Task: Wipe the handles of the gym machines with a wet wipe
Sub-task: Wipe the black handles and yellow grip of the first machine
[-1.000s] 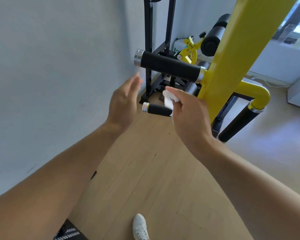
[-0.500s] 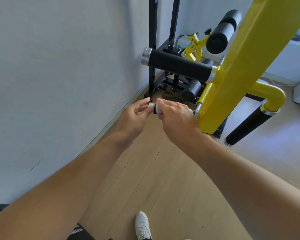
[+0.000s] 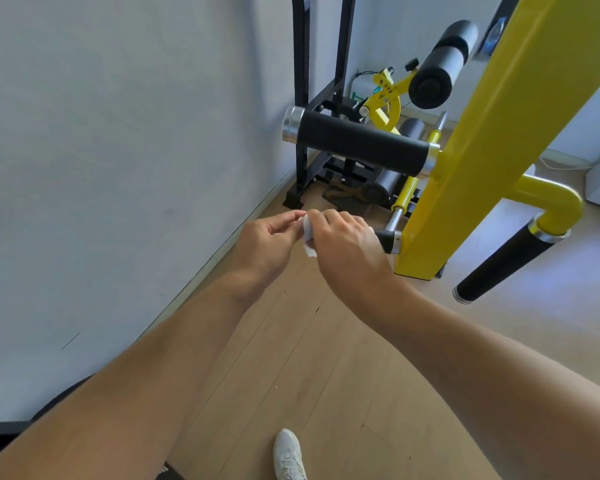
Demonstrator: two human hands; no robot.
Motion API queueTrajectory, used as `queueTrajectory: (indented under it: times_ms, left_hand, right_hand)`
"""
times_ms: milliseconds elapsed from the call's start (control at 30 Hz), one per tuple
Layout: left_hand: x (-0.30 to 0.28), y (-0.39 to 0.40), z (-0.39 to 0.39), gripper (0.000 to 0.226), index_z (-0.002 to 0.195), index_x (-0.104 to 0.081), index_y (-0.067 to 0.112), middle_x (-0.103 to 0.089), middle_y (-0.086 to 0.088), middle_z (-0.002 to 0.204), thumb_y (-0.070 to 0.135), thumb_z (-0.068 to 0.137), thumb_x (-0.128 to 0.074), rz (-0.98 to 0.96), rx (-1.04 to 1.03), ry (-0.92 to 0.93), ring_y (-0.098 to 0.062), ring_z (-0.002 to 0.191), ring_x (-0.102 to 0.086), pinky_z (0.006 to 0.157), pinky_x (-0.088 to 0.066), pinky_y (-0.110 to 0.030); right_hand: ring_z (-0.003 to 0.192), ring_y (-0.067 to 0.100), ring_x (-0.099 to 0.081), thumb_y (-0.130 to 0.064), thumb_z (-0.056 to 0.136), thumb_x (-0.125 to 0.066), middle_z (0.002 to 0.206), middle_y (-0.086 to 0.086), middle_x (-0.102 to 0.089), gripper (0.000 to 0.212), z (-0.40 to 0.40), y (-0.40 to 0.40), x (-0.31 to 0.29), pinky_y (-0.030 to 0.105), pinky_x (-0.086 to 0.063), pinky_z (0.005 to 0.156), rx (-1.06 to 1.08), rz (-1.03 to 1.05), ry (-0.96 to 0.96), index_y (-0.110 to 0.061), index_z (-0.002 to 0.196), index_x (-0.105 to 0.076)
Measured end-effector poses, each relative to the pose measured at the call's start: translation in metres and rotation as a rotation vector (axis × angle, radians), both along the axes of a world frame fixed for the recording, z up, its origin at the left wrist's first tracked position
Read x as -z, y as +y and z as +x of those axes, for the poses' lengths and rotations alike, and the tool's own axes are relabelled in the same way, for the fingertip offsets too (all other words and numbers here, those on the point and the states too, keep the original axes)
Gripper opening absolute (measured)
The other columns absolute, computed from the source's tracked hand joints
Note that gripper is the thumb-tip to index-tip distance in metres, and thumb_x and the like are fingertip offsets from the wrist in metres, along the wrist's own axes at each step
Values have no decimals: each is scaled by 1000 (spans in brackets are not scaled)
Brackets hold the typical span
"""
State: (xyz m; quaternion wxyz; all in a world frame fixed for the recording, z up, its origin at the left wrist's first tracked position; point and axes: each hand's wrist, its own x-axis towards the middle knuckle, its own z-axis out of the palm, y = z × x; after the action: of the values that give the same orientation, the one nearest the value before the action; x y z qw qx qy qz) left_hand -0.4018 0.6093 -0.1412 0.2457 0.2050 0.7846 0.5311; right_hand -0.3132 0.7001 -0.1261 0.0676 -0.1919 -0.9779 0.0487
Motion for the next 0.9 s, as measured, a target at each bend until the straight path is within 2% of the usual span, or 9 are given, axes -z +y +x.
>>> queueTrajectory:
  times_ms: [133, 200, 300, 467, 567, 667, 733, 800, 900]
  left_hand:
    - [3, 0, 1, 31, 125, -71, 26, -69, 9, 118, 37, 98, -62, 10, -32, -15, -6, 114, -54, 64, -39, 4]
    - [5, 1, 2, 32, 127, -70, 27, -68, 9, 120, 38, 98, -62, 9, -35, -10, -6, 115, -52, 66, -38, 3]
    - [4, 0, 4, 31, 124, -72, 28, -70, 11, 121, 38, 95, -66, 40, -72, -26, -4, 117, -56, 82, -40, -5]
    - [3, -2, 2, 28, 121, -73, 28, -74, 13, 117, 37, 95, -66, 24, -53, 12, -2, 108, -64, 82, -50, -10]
    - [4, -3, 1, 29, 122, -73, 26, -73, 10, 117, 35, 95, -66, 34, -85, 28, -3, 106, -61, 82, -49, -9]
    - [6, -1, 4, 31, 125, -71, 25, -72, 7, 114, 36, 97, -64, 31, -96, 26, -9, 105, -59, 95, -52, -22]
    - [3, 1, 5, 31, 125, -71, 25, -71, 10, 111, 36, 96, -65, 42, -114, -4, -8, 106, -60, 96, -50, -20]
    - [0, 3, 6, 31, 123, -72, 25, -73, 9, 114, 35, 95, -66, 39, -125, -5, -8, 104, -65, 93, -51, -19]
    - [1, 1, 4, 30, 120, -74, 26, -75, 12, 114, 38, 92, -69, 51, -102, -7, 5, 98, -66, 79, -52, -7]
  right_hand:
    - [79, 20, -56, -24, 99, -50, 96, 6, -61, 27, 21, 14, -14, 30, -45, 65, 180, 208, -220, -8, 120, -55]
    - [76, 20, -52, -26, 100, -49, 95, 7, -61, 29, 27, 15, -17, 30, -41, 62, 190, 283, -290, -6, 120, -54]
    - [85, 22, -63, -26, 99, -50, 99, 7, -64, 27, 17, 11, -14, 31, -46, 65, 164, 214, -174, -7, 116, -57]
    - [108, 24, -62, -18, 99, -52, 115, 7, -64, 25, -7, 0, 1, 37, -47, 96, -21, 7, -8, -11, 123, -54]
    - [93, 22, -60, -22, 99, -50, 109, 6, -62, 25, 1, 11, -5, 34, -49, 82, 35, 74, -120, -11, 121, -52]
    - [75, 21, -50, -30, 100, -47, 93, 7, -57, 28, 14, 19, -13, 31, -40, 64, 192, 265, -275, -7, 115, -53]
    - [78, 22, -52, -30, 101, -45, 90, 9, -53, 28, 16, 17, -9, 32, -42, 68, 226, 289, -298, -6, 114, -53]
    - [84, 25, -59, -28, 101, -43, 94, 9, -58, 27, 11, 14, -2, 35, -48, 75, 194, 256, -192, -7, 114, -52]
    - [99, 27, -65, -21, 100, -44, 109, 9, -65, 25, -2, 5, 7, 40, -52, 89, -28, 146, -39, -9, 121, -52]
